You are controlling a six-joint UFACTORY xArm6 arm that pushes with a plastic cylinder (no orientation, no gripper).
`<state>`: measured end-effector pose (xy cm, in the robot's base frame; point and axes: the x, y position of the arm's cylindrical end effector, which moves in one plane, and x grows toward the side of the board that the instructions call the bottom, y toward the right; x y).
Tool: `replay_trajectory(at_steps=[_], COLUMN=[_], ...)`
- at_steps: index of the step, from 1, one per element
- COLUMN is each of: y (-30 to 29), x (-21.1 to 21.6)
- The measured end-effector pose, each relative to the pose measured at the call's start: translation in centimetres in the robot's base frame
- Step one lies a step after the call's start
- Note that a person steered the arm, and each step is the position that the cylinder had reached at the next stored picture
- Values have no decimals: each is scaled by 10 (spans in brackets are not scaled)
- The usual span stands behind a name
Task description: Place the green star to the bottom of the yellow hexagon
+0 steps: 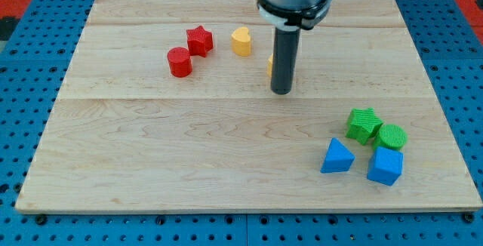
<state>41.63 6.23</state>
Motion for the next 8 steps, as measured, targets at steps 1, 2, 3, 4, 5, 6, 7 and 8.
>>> replay_trajectory(at_steps=[1,2,3,4,5,6,7,8], y=[0,5,4,-41,-48,-24,-44,4], x=[-42,-56,-41,19,42,78,175,202])
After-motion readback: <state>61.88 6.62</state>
